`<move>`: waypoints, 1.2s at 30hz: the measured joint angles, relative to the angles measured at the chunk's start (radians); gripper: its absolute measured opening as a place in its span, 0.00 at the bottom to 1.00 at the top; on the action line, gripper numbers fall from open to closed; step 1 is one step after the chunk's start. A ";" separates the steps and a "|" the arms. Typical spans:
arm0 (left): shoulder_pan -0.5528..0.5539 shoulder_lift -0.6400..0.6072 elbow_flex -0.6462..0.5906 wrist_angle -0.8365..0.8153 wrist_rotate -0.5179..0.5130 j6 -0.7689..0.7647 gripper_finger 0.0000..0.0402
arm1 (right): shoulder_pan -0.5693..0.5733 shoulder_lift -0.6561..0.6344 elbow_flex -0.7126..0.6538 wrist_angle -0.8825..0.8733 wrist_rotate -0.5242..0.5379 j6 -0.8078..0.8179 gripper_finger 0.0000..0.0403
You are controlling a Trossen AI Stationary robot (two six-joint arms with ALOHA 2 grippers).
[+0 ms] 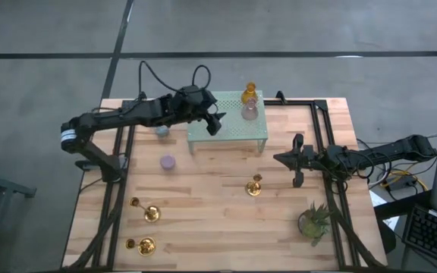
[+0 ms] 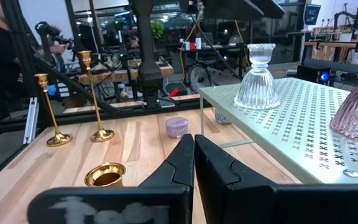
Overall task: Pick & Place candle stick holders
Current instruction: Put the transparent candle holder on the shelf
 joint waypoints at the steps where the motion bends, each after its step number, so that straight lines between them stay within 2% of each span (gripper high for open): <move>1: -0.001 -0.014 -0.001 -0.005 0.000 0.000 0.72 | 0.000 0.000 0.000 0.000 0.000 0.001 0.02; 7: -0.016 -0.097 -0.001 -0.026 0.000 -0.001 0.71 | 0.000 0.000 0.000 -0.001 0.000 0.000 0.02; 13: -0.089 -0.179 -0.049 -0.151 0.003 0.013 0.71 | 0.000 0.000 0.000 0.000 0.000 -0.001 0.02; 16: -0.140 -0.236 -0.154 -0.099 0.004 0.033 0.71 | 0.000 0.000 0.000 0.000 0.001 -0.004 0.02; 21: -0.255 -0.392 -0.375 0.085 0.003 0.006 0.71 | -0.003 0.000 0.000 0.000 0.029 -0.217 0.02; 25: -0.375 -0.527 -0.570 0.255 0.033 0.012 0.71 | -0.004 0.000 0.000 0.000 0.030 -0.323 0.02; 28: -0.447 -0.611 -0.694 0.361 0.031 -0.030 0.71 | -0.004 0.000 0.000 0.001 0.029 -0.340 0.02; 32: -0.527 -0.712 -0.814 0.424 0.022 -0.077 0.70 | -0.004 -0.001 0.000 0.000 0.029 -0.342 0.02; 36: -0.583 -0.819 -0.898 0.459 0.002 -0.088 0.62 | -0.004 0.000 0.000 0.003 0.028 -0.283 0.02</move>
